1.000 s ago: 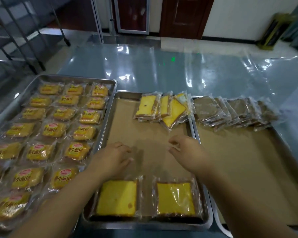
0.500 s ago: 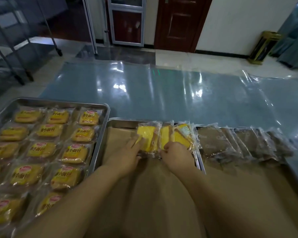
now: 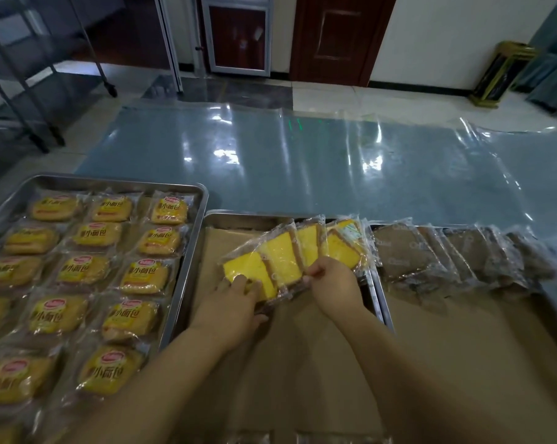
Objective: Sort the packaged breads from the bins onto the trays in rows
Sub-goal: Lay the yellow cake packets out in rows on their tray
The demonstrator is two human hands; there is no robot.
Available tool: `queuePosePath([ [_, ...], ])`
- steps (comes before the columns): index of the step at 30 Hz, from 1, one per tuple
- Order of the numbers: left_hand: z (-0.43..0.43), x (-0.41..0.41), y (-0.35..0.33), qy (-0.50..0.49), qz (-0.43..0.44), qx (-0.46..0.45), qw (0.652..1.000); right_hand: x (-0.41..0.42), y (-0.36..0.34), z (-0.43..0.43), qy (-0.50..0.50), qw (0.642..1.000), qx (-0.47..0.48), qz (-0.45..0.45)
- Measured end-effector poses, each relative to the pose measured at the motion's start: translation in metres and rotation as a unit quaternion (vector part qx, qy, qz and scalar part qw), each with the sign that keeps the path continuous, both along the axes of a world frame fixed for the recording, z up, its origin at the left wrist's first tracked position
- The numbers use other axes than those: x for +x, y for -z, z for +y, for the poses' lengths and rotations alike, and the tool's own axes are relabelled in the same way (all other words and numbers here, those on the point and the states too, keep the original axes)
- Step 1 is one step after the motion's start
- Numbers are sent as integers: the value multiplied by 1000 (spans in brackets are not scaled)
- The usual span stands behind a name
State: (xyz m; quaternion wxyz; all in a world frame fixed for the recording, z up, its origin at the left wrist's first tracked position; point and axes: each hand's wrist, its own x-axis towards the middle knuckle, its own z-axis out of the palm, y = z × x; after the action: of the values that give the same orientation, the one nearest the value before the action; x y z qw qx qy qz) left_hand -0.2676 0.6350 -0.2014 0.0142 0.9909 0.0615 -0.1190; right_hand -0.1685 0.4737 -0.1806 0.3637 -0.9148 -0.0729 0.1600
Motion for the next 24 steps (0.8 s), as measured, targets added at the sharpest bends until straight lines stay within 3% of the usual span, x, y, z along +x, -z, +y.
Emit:
queuePosePath([
  [4, -7, -22, -1, 11, -1, 8, 1000, -14, -3, -15, 9, 998, 60, -25],
  [9, -10, -47, 10, 7, 22, -71, 997, -35, -4, -44, 40, 987, 136, -78],
  [15, -20, -67, 5, -16, 16, -16, 1000, -47, -12, -80, 84, 966, 235, -62],
  [17, -26, -73, 4, -12, 14, 20, 1000, -49, -13, -92, 69, 977, 198, -33],
  [20, -33, -82, 4, -7, 12, 50, 999, -54, -8, -101, 8, 998, 63, -2],
  [24, -35, -97, 9, -17, -6, 16, 1000, -72, 6, -101, -109, 977, -144, -111],
])
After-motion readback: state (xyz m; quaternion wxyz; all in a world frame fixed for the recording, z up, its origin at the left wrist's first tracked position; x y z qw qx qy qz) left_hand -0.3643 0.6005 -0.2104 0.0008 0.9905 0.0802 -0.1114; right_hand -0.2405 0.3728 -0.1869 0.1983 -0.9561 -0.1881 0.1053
